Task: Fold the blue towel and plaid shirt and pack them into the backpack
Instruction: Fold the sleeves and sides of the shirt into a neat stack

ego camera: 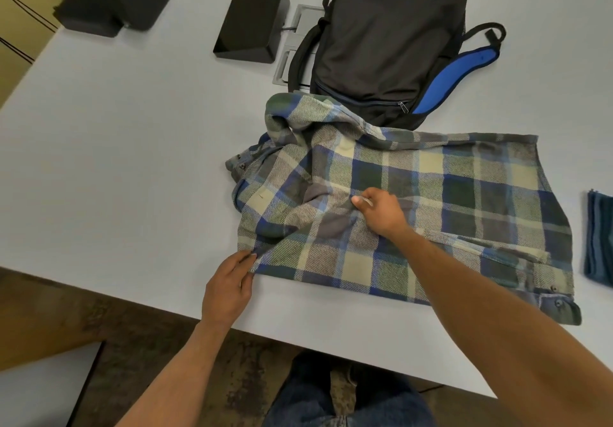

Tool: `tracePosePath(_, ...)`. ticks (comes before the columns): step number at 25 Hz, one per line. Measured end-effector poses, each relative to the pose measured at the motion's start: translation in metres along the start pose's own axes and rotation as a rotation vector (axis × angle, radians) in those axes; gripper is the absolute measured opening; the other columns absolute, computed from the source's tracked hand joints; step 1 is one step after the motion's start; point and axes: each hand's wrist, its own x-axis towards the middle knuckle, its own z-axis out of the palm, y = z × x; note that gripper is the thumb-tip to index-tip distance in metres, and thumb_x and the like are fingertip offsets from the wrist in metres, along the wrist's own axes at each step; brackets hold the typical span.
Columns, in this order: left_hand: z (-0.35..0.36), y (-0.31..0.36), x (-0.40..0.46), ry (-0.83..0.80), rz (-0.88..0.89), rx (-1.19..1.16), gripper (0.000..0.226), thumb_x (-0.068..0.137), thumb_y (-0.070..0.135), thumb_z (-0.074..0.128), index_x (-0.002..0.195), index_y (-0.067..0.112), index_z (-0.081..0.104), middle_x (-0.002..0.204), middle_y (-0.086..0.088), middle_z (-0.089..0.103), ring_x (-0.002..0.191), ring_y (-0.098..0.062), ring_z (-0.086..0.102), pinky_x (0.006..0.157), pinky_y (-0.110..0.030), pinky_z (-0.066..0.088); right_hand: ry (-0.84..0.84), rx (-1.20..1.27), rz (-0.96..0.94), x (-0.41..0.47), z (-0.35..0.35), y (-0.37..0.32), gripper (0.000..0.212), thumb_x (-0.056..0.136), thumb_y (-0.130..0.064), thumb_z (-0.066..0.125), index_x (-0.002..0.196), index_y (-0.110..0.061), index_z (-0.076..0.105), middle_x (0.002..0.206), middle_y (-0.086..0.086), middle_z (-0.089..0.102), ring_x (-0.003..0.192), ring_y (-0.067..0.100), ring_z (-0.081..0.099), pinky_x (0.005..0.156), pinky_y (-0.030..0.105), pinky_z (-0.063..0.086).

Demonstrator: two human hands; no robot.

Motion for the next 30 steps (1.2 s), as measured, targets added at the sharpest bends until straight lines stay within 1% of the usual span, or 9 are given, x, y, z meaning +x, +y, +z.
tracePosePath(2,0.000,0.001,-0.001,0.012,-0.016,0.010,0.038,0.086,-0.001,0.067,0.124,0.004,0.065,0.126,-0.013,0.063,0.109,-0.030,0.064,0.094,-0.040,0.053,0.075,0.006,-0.020,-0.006,0.004,0.001,0.024,0.099,-0.040,0.053,0.098,-0.017,0.060,0.089,0.000,0.064,0.089,0.022,0.059,0.071,0.033,0.042)
tracePosePath(4,0.000,0.007,-0.001,0.069,-0.025,0.015,0.035,0.092,0.008,0.055,0.125,0.003,0.064,0.128,-0.014,0.062,0.115,-0.031,0.060,0.099,-0.043,0.049,0.211,-0.065,-0.101,-0.017,0.011,0.006,0.030,0.100,-0.041,0.051,0.114,-0.015,0.060,0.110,0.003,0.065,0.107,0.023,0.057,0.088,0.038,0.045)
tracePosePath(6,-0.001,0.017,-0.001,0.134,-0.036,0.045,0.043,0.090,0.014,0.045,0.128,0.004,0.061,0.133,-0.014,0.058,0.123,-0.032,0.053,0.104,-0.049,0.044,0.302,-0.170,-0.161,-0.033,0.019,0.016,0.045,0.102,-0.046,0.044,0.134,-0.016,0.051,0.139,0.007,0.052,0.131,0.024,0.044,0.108,0.043,0.034)
tracePosePath(9,0.004,0.049,0.009,0.185,0.023,0.036,0.047,0.088,0.010,0.042,0.133,0.007,0.055,0.141,-0.014,0.050,0.135,-0.031,0.041,0.111,-0.055,0.033,0.300,-0.223,-0.176,-0.063,0.034,0.035,0.057,0.103,-0.052,0.036,0.151,-0.020,0.032,0.161,0.002,0.025,0.149,0.018,0.016,0.121,0.042,0.014)
tracePosePath(13,0.035,0.111,0.032,0.007,0.332,0.035,0.043,0.102,0.024,0.032,0.137,0.010,0.053,0.147,-0.010,0.046,0.144,-0.028,0.032,0.116,-0.054,0.024,0.301,-0.337,-0.200,-0.088,0.048,0.070,0.067,0.102,-0.055,0.028,0.156,-0.018,0.017,0.164,0.001,0.010,0.152,0.015,0.001,0.123,0.043,0.005)
tracePosePath(17,0.080,0.143,0.061,-0.269,0.505,0.292,0.052,0.104,0.042,0.024,0.151,0.019,0.033,0.159,-0.005,0.030,0.149,-0.026,0.016,0.119,-0.052,0.015,0.263,-0.464,-0.089,-0.097,0.040,0.108,0.069,0.102,-0.058,0.024,0.158,-0.023,0.006,0.165,0.000,0.000,0.152,0.017,-0.006,0.122,0.046,-0.003)
tracePosePath(20,0.098,0.137,0.077,-0.383,0.470,0.440,0.062,0.101,0.058,0.014,0.155,0.027,0.019,0.162,-0.003,0.018,0.151,-0.026,0.006,0.119,-0.053,0.009,0.242,-0.536,0.010,-0.106,0.023,0.142,0.070,0.098,-0.066,0.011,0.157,-0.030,-0.003,0.164,-0.001,-0.011,0.151,0.020,-0.013,0.120,0.050,-0.010)
tracePosePath(24,0.104,0.133,0.078,-0.387,0.417,0.452,0.066,0.098,0.063,0.019,0.156,0.030,0.013,0.164,0.001,0.005,0.151,-0.022,-0.002,0.120,-0.053,0.006,0.233,-0.624,0.054,-0.116,-0.006,0.177,0.075,0.094,-0.072,0.007,0.157,-0.034,0.002,0.165,-0.002,-0.006,0.152,0.021,-0.009,0.119,0.055,-0.009)
tracePosePath(30,0.104,0.134,0.080,-0.383,0.425,0.450,0.068,0.097,0.063,0.024,0.156,0.029,0.015,0.164,0.001,0.007,0.151,-0.021,-0.001,0.121,-0.052,0.005,0.305,-0.537,0.171,-0.129,-0.050,0.227,0.076,0.093,-0.074,0.011,0.157,-0.034,0.000,0.165,-0.002,-0.006,0.151,0.017,-0.013,0.121,0.045,-0.010)
